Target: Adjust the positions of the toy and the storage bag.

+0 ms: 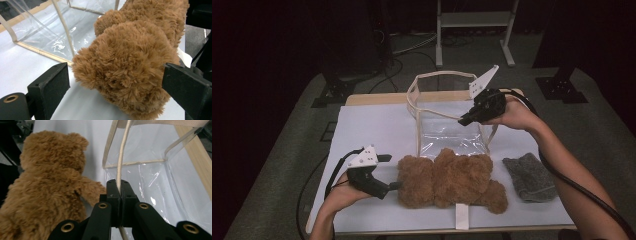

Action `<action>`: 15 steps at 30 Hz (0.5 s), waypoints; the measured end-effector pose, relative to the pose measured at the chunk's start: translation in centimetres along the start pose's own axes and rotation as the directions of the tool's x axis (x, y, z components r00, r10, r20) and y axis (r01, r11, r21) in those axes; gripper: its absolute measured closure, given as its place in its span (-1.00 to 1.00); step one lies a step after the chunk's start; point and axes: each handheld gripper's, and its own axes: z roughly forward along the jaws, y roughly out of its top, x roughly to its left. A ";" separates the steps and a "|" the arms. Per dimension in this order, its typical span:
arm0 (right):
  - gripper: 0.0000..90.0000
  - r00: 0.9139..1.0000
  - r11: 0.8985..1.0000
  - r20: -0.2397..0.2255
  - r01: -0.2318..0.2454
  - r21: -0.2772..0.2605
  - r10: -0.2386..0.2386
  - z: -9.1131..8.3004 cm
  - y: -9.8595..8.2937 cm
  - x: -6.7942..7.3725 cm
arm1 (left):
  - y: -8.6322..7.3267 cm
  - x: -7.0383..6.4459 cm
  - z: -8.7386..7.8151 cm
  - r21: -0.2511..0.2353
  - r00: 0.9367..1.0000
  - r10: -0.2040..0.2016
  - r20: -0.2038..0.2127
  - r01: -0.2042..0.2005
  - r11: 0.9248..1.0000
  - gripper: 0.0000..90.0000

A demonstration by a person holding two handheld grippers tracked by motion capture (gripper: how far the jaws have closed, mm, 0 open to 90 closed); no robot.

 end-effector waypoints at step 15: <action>0.93 0.999 1.000 -0.025 0.026 -0.003 -0.026 0.1 -0.3 1.5 | 0.0 0.0 0.0 -0.002 1.000 0.003 0.000 -0.003 1.000 -0.86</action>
